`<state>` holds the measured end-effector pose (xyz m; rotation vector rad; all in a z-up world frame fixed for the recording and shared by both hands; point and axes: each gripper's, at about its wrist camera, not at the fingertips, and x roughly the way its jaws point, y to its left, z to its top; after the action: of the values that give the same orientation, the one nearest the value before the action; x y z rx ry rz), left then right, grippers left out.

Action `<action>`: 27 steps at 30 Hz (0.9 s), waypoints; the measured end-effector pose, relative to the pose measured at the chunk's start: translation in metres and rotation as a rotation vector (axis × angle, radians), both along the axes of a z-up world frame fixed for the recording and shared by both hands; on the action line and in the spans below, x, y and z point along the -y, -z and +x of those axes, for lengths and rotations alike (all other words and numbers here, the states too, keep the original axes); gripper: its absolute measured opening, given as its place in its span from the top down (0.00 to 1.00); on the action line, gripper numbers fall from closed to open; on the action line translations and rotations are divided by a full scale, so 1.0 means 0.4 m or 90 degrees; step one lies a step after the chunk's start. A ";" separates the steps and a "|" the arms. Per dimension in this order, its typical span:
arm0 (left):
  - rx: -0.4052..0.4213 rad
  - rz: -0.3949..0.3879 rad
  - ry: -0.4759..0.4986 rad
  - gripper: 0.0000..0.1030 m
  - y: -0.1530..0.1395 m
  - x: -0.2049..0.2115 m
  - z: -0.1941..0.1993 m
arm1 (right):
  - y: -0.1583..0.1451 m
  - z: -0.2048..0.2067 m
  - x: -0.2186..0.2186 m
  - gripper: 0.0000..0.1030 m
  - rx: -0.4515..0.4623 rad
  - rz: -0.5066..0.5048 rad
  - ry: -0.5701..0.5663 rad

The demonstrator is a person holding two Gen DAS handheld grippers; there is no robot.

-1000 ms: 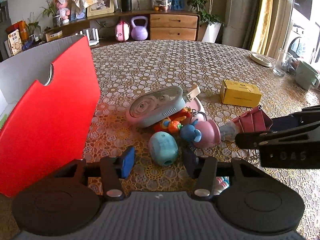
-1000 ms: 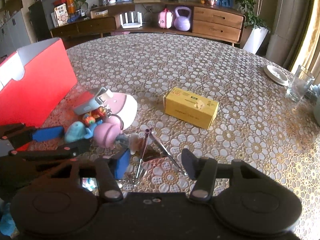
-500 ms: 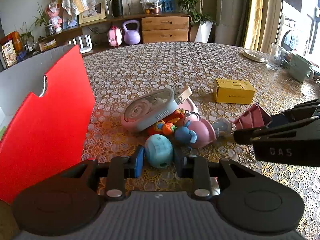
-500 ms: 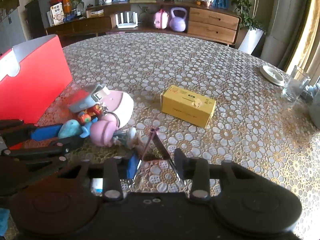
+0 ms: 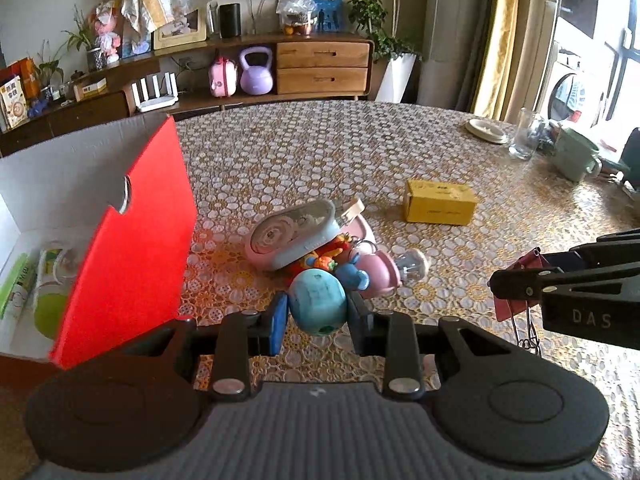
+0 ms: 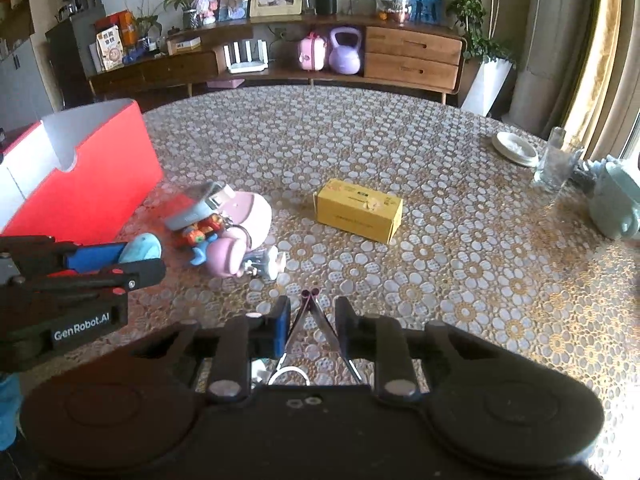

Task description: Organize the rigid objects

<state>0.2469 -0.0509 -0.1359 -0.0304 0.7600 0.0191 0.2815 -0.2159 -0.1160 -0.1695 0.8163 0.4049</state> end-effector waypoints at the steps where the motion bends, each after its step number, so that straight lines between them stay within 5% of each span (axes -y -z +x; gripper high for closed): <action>1: 0.001 -0.001 0.001 0.70 -0.006 0.000 -0.004 | -0.008 -0.004 0.003 0.77 0.002 0.001 0.001; 12: 0.019 -0.023 0.004 0.70 -0.079 -0.016 -0.040 | -0.082 -0.015 0.028 0.77 0.019 0.015 0.029; 19: 0.014 -0.023 0.010 0.70 -0.077 -0.017 -0.050 | -0.003 0.003 0.042 0.77 -0.007 -0.023 0.061; 27: 0.003 -0.028 0.009 0.70 -0.056 -0.017 -0.046 | 0.071 0.062 0.090 0.77 -0.058 0.007 0.102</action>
<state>0.2285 -0.0440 -0.1134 -0.0669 0.7552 -0.0112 0.3063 -0.2520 -0.1446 -0.0748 0.9095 0.2679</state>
